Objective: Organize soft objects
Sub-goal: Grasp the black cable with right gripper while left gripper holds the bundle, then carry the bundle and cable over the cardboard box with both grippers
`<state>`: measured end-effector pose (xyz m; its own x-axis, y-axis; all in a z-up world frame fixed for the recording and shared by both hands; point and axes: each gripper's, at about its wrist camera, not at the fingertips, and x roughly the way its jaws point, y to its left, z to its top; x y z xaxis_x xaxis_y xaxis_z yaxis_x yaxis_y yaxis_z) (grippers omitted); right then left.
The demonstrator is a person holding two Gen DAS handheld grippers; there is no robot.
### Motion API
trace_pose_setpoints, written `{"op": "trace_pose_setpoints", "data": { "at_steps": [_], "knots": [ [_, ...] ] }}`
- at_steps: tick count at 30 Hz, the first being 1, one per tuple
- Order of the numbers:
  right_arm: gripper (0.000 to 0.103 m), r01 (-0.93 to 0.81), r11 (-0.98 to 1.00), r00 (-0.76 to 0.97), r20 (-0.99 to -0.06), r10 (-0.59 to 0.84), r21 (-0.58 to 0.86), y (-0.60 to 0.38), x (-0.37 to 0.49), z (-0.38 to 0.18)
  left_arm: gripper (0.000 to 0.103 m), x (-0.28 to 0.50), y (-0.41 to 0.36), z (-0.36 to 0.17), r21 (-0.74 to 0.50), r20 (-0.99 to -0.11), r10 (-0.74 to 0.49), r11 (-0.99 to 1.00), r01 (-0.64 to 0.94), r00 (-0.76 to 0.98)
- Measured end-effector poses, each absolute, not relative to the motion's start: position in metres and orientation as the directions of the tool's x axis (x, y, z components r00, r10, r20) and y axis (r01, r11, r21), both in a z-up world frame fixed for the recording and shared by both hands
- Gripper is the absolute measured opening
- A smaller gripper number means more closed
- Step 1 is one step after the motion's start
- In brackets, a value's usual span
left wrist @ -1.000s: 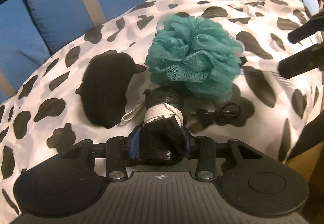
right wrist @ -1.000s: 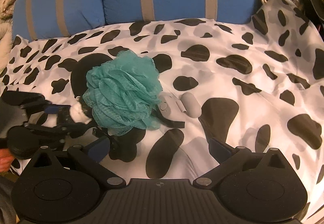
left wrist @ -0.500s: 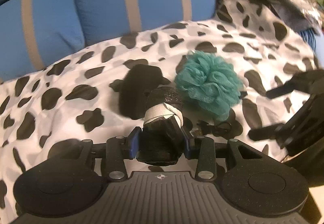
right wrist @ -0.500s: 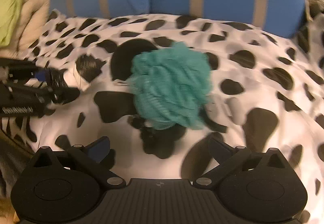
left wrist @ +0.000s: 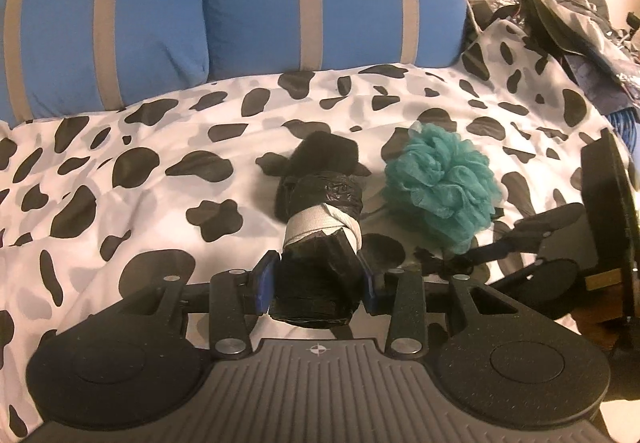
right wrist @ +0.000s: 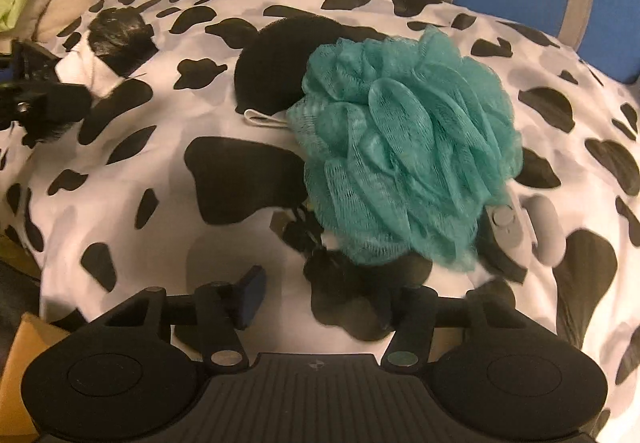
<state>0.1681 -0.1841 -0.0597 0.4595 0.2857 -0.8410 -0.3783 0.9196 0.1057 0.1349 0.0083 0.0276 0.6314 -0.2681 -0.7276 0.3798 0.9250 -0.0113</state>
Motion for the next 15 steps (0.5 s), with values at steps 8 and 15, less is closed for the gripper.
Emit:
{"op": "trace_pose_setpoints", "data": {
  "at_steps": [8,15],
  "knots": [
    [0.015,-0.381,0.923,0.487,-0.838,0.248,0.052,-0.174,0.171,-0.059,0.040,0.137,0.011,0.025,-0.023,-0.734,-0.273,0.925,0.379,0.622],
    [0.015,-0.416,0.906,0.486,-0.824,0.292,0.076,-0.173,0.158,-0.048,0.040,0.134,0.005,0.026,-0.011,-0.732,-0.271,0.922,0.387,0.625]
  ]
}}
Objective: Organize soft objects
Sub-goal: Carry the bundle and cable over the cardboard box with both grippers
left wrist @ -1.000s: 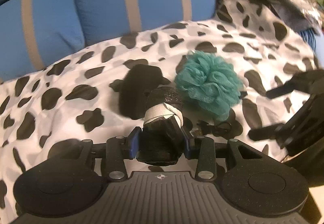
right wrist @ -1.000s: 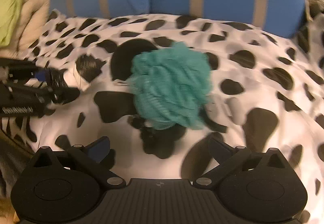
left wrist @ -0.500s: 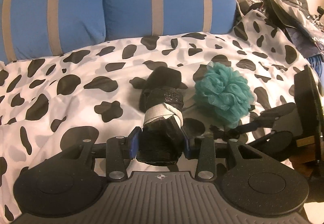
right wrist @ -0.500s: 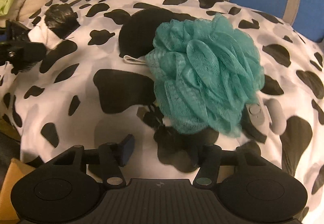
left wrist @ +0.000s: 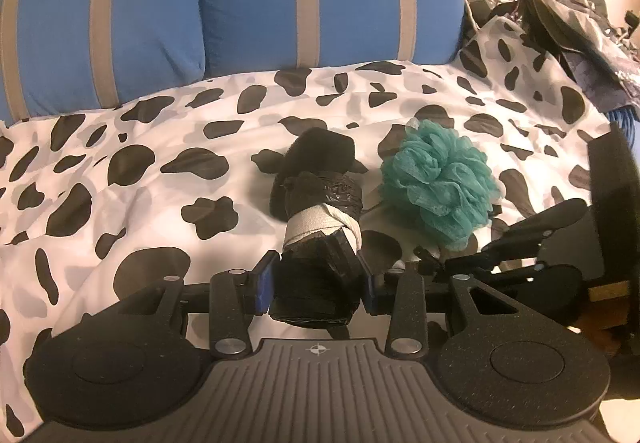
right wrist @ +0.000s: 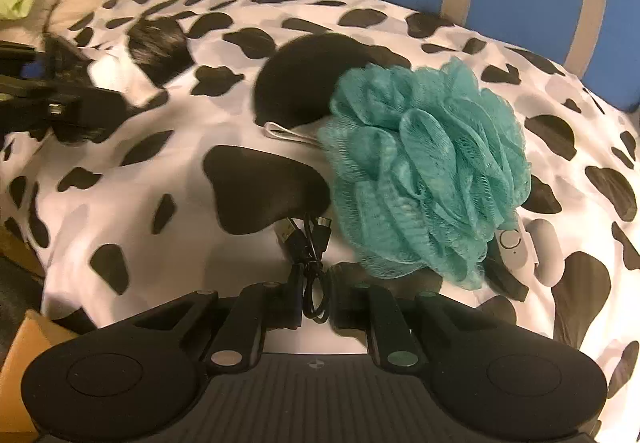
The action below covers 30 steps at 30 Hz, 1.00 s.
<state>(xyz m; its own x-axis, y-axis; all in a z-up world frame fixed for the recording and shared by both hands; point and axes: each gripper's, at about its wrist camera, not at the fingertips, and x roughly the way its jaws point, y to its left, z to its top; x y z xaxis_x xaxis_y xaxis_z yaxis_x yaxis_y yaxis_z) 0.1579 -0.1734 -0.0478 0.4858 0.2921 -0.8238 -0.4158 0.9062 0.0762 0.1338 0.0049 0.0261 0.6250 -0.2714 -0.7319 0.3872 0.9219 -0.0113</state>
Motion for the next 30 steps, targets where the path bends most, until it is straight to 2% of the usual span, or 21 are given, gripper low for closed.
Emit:
{"op": "trace_pose_setpoints", "data": {
  "at_steps": [6,30],
  "knots": [
    [0.014,-0.419,0.905,0.506,-0.809,0.298,0.071,-0.174,0.144,-0.033,0.040,0.127,0.003,0.025,-0.006,-0.733,-0.262,0.926,0.379,0.628],
    [0.014,-0.255,0.960,0.580,-0.776,0.250,0.118,-0.197,0.052,0.019,0.040,0.052,-0.014,0.024,-0.020,-0.746,-0.274,0.920,0.391,0.607]
  ]
}}
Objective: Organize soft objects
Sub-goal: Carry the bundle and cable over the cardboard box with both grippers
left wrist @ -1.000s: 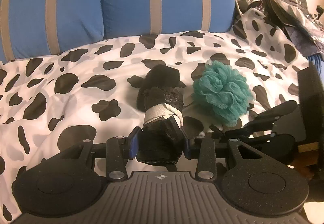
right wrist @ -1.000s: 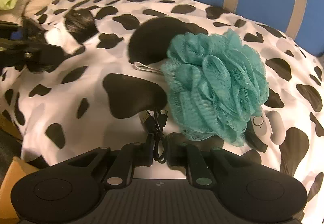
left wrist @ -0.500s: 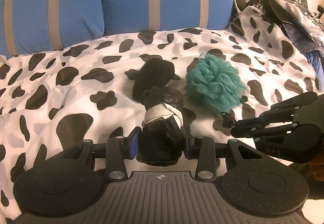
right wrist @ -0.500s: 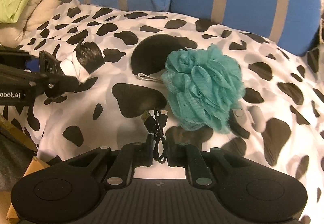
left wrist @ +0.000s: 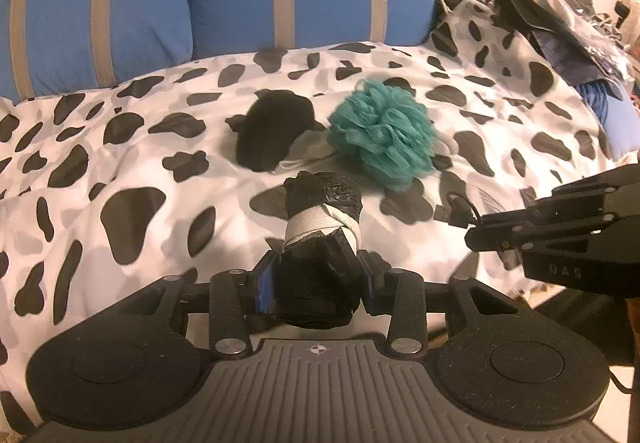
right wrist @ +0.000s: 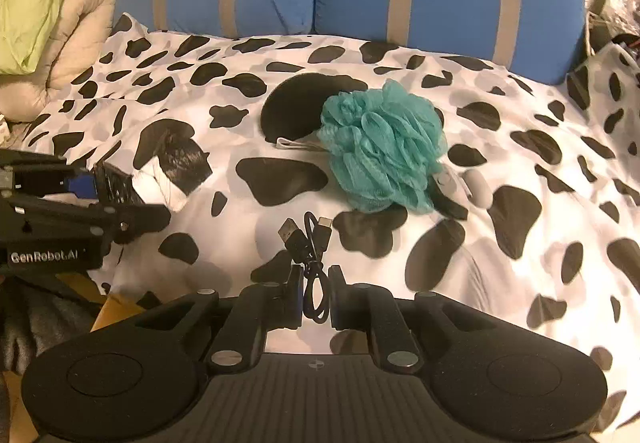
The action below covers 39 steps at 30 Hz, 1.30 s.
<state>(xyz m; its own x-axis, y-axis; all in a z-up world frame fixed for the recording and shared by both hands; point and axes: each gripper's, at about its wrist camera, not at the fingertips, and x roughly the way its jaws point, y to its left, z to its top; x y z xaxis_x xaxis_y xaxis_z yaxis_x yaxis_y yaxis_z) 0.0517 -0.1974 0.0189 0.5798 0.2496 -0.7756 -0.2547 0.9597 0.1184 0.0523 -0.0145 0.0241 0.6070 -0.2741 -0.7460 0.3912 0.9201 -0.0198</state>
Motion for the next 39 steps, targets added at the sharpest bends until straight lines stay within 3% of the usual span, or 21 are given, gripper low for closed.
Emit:
{"op": "trace_pose_setpoints", "data": {
  "at_steps": [18,39],
  "knots": [
    [0.015,-0.208,0.967,0.538,-0.808,0.239,0.147,-0.202,0.003,0.024,0.040,-0.003,-0.032,0.029,-0.001,-0.755,-0.298,0.892,0.452,0.585],
    [0.015,-0.257,0.944,0.284,-0.918,0.277,0.205,-0.182,-0.002,-0.011,0.040,-0.001,-0.029,-0.007,-0.060,-0.925,-0.206,0.908,0.414,0.320]
  ]
}}
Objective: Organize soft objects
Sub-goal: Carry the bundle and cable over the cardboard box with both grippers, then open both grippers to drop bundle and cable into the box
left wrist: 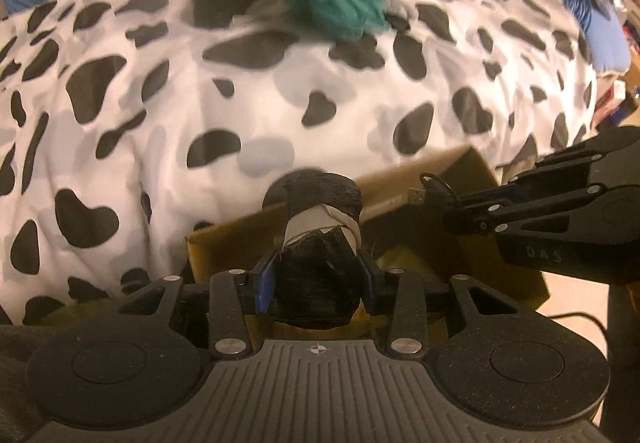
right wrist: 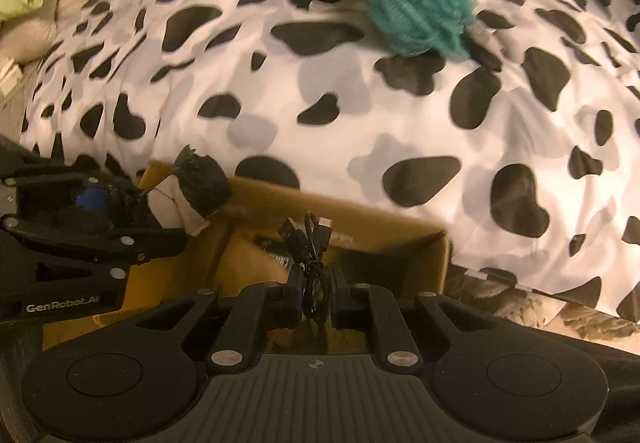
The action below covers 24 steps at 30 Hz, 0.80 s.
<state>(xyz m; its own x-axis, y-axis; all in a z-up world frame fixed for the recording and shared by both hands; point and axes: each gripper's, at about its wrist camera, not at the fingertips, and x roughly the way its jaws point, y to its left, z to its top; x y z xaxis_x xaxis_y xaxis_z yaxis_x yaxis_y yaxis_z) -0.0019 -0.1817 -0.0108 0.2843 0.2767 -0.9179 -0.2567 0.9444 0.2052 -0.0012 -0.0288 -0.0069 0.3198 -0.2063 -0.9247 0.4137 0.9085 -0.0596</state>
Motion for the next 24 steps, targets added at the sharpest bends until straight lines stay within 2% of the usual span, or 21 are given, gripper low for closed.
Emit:
{"op": "trace_pose_setpoints", "data": {
  "at_steps": [13,14,15,16,17,18,19,20,21,24],
  "knots": [
    [0.016,-0.264,0.944,0.212,-0.943,0.256,0.197,-0.176,0.001,-0.021,0.040,0.007,-0.028,-0.022,-0.023,-0.964,-0.125,0.920,0.390,0.237],
    [0.021,-0.262,0.945,0.209,-0.944,0.253,0.195,-0.176,0.001,-0.022,0.041,0.008,-0.028,-0.023,-0.019,-0.964,-0.118,0.923,0.383,0.236],
    [0.036,-0.258,0.947,0.207,-0.946,0.250,0.193,-0.177,0.002,-0.022,0.041,0.009,-0.028,-0.023,-0.015,-0.965,-0.111,0.927,0.375,0.237],
    [0.045,-0.255,0.948,0.208,-0.947,0.246,0.190,-0.177,0.002,-0.023,0.041,0.010,-0.026,-0.024,-0.010,-0.966,-0.102,0.932,0.362,0.236],
    [0.059,-0.254,0.950,0.213,-0.947,0.240,0.184,-0.178,0.002,-0.023,0.043,0.012,-0.025,-0.025,-0.008,-0.968,-0.096,0.936,0.351,0.234],
    [0.067,-0.254,0.951,0.220,-0.947,0.236,0.178,-0.178,0.002,-0.022,0.053,0.014,-0.023,-0.026,-0.007,-0.969,-0.089,0.942,0.334,0.229],
    [0.071,-0.252,0.951,0.224,-0.946,0.235,0.176,-0.179,0.002,-0.022,0.059,0.015,-0.021,-0.027,-0.006,-0.971,-0.082,0.948,0.318,0.226],
    [0.081,-0.250,0.952,0.228,-0.945,0.234,0.175,-0.179,0.002,-0.022,0.068,0.017,-0.018,-0.027,-0.003,-0.971,-0.074,0.953,0.302,0.226],
    [0.087,-0.248,0.953,0.233,-0.945,0.231,0.172,-0.179,0.003,-0.021,0.069,0.018,-0.016,-0.027,0.002,-0.971,-0.067,0.958,0.286,0.231],
    [0.097,-0.245,0.955,0.245,-0.943,0.225,0.165,-0.179,0.003,-0.020,0.070,0.020,-0.011,-0.026,-0.001,-0.970,-0.064,0.966,0.258,0.236]
  ]
}}
